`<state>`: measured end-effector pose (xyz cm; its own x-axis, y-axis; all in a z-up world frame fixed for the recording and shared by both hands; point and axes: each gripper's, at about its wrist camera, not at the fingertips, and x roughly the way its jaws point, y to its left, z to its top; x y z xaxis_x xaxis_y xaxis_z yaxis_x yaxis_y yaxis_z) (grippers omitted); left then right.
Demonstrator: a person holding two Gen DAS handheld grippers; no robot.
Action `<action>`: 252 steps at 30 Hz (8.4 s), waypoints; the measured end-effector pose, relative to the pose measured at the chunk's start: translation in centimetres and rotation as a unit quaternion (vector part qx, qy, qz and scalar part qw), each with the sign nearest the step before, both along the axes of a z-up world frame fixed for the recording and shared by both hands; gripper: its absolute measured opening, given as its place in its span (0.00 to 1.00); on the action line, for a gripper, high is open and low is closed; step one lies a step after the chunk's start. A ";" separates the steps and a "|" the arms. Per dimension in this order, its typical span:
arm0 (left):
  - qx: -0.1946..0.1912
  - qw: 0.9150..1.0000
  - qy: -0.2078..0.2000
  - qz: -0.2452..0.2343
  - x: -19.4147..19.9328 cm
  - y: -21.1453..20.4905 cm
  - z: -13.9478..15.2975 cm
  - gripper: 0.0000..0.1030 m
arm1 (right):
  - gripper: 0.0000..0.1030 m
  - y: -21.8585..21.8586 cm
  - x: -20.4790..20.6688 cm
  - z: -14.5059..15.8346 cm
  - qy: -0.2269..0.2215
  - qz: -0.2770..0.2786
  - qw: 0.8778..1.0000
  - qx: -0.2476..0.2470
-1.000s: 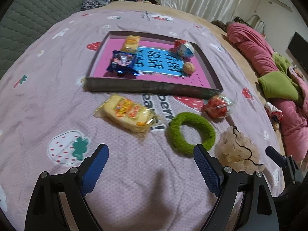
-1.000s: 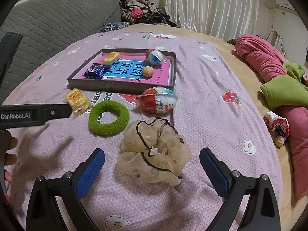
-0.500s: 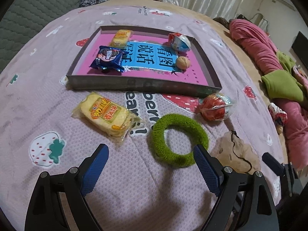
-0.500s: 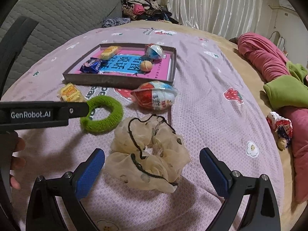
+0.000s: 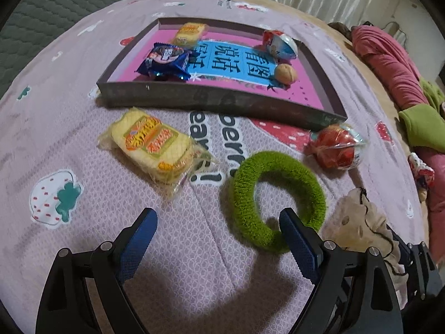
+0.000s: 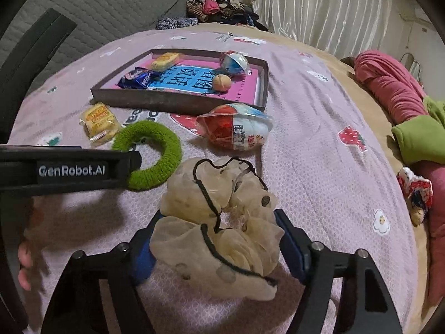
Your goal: Organize objects
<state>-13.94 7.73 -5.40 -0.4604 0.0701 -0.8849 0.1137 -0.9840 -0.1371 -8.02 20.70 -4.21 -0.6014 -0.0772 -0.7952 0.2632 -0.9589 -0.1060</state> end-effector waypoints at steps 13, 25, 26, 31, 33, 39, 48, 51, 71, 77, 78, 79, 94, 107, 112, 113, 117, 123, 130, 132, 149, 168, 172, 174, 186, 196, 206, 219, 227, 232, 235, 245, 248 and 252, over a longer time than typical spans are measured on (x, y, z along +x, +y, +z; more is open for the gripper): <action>-0.008 0.999 -0.021 0.025 -0.3 -0.1 -0.4 0.68 | 0.52 0.2 -0.6 -0.7 -0.003 0.010 1.000 -0.025; 0.023 1.000 -0.007 -0.011 0.3 -0.9 0.2 0.12 | 0.28 1.2 -0.3 0.3 -0.003 0.015 0.996 -0.084; 0.027 1.000 -0.007 -0.012 0.4 -1.1 0.2 0.12 | 0.28 1.2 -0.2 0.5 -0.005 0.021 0.995 -0.099; 0.029 0.999 0.007 -0.014 1.5 -1.6 0.7 0.12 | 0.27 1.0 0.3 1.2 -0.013 0.040 0.989 -0.145; 0.026 0.999 0.010 -0.019 2.0 -1.8 0.9 0.12 | 0.27 0.8 0.7 1.4 -0.012 0.047 0.987 -0.156; 0.026 0.999 0.013 -0.018 3.7 -3.2 1.0 0.11 | 0.27 0.3 1.6 2.1 -0.009 0.056 0.985 -0.162; 0.000 1.000 0.028 -0.003 6.4 -6.0 2.3 0.11 | 0.27 -0.7 3.1 2.9 -0.002 0.059 0.982 -0.182; -0.003 0.999 0.041 -0.001 7.2 -6.6 3.2 0.11 | 0.27 -1.3 3.9 3.4 0.003 0.060 0.981 -0.186; 0.001 0.992 0.125 -0.016 13.5 -7.3 11.1 0.11 | 0.27 -1.9 8.8 10.7 0.055 0.022 0.984 -0.168; 0.004 0.989 0.149 -0.023 15.8 -7.4 13.6 0.11 | 0.27 -2.7 10.6 13.6 0.081 0.031 0.984 -0.157; 0.003 0.988 0.152 -0.024 16.0 -7.4 13.8 0.11 | 0.27 -2.8 10.7 14.1 0.086 0.032 0.983 -0.157; 0.003 0.987 0.156 -0.024 16.4 -7.4 14.3 0.11 | 0.27 -2.9 11.0 14.6 0.092 0.034 0.983 -0.156; -0.015 0.974 0.223 -0.032 19.5 -7.4 21.1 0.11 | 0.27 -3.2 13.6 21.0 0.155 0.048 0.974 -0.158; -0.035 0.963 0.264 -0.048 18.7 -7.0 26.9 0.12 | 0.28 -3.7 12.8 26.3 0.202 0.063 0.967 -0.140; -0.051 0.957 0.280 -0.052 18.0 -6.4 28.5 0.12 | 0.28 -4.2 12.2 28.0 0.216 0.067 0.965 -0.134; -0.052 0.957 0.281 -0.054 17.9 -6.4 28.6 0.12 | 0.28 -4.1 12.1 28.2 0.218 0.067 0.964 -0.135; -0.045 0.956 0.283 -0.058 17.0 -6.5 29.0 0.12 | 0.29 -4.3 11.8 29.1 0.225 0.067 0.962 -0.141; -0.051 0.954 0.290 -0.059 15.4 -6.7 29.6 0.12 | 0.29 -4.6 10.3 29.4 0.228 0.067 0.962 -0.137; -0.051 0.953 0.291 -0.061 12.9 -7.0 30.0 0.12 | 0.29 -5.1 8.1 29.7 0.232 0.068 0.961 -0.133; -0.055 0.952 0.293 -0.062 12.1 -7.2 30.1 0.12 | 0.29 -5.3 7.5 29.9 0.235 0.067 0.961 -0.131; -0.046 0.951 0.299 -0.069 5.7 -7.2 31.7 0.12 | 0.29 -4.9 3.1 31.7 0.260 0.060 0.956 -0.124; -0.042 0.957 0.276 -0.077 1.3 -6.3 28.7 0.12 | 0.29 -4.2 -0.8 29.1 0.240 0.052 0.961 -0.126; -0.039 0.958 0.274 -0.080 -0.2 -5.9 28.7 0.12 | 0.29 -4.1 -1.8 29.4 0.241 0.051 0.961 -0.129; -0.039 0.957 0.276 -0.081 -0.9 -5.7 28.7 0.12 | 0.30 -4.0 -2.3 29.3 0.245 0.049 0.960 -0.129; -0.009 0.962 0.259 -0.082 -5.3 -4.8 22.7 0.12 | 0.30 -3.5 -7.3 24.2 0.212 0.036 0.965 -0.148; 0.005 0.974 0.216 -0.064 -10.4 -5.0 15.5 0.12 | 0.30 -2.2 -11.6 17.5 0.173 0.017 0.972 -0.159; 0.037 0.973 0.218 -0.069 -13.0 -3.6 10.4 0.12 | 0.30 -0.9 -14.0 12.4 0.170 -0.007 0.966 -0.196; 0.021 0.984 0.164 -0.073 -15.4 -3.2 4.7 0.12 | 0.32 -2.4 -17.5 7.5 0.111 -0.001 0.984 -0.140; 0.025 0.986 0.150 -0.073 -15.9 -3.6 4.0 0.12 | 0.32 -3.1 -18.5 5.5 0.080 -0.009 0.991 -0.106; 0.019 0.988 0.134 -0.067 -16.2 -3.6 3.3 0.12 | 0.32 -2.9 -19.7 4.0 0.057 -0.020 0.995 -0.080; 0.018 0.989 0.130 -0.071 -16.3 -3.3 3.0 0.12 | 0.32 -3.1 -20.1 3.1 0.038 -0.025 0.997 -0.061; -0.005 0.992 0.104 -0.074 -16.7 -3.1 1.8 0.14 | 0.40 -3.0 -20.5 1.9 0.009 -0.027 0.998 -0.050; -0.007 0.992 0.105 -0.074 -16.7 -3.3 1.9 0.14 | 0.47 -3.1 -20.5 1.7 0.004 -0.021 0.999 -0.047; 0.000 0.992 0.108 -0.073 -16.5 -3.5 2.1 0.14 | 0.53 -3.3 -20.4 1.9 0.007 -0.019 0.999 -0.044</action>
<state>-30.44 4.26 -3.29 -0.6239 0.1486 -0.7673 -0.0608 -0.9880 -0.1419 -28.40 17.40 -2.36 -0.6154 -0.1245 -0.7783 0.2263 -0.9738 -0.0232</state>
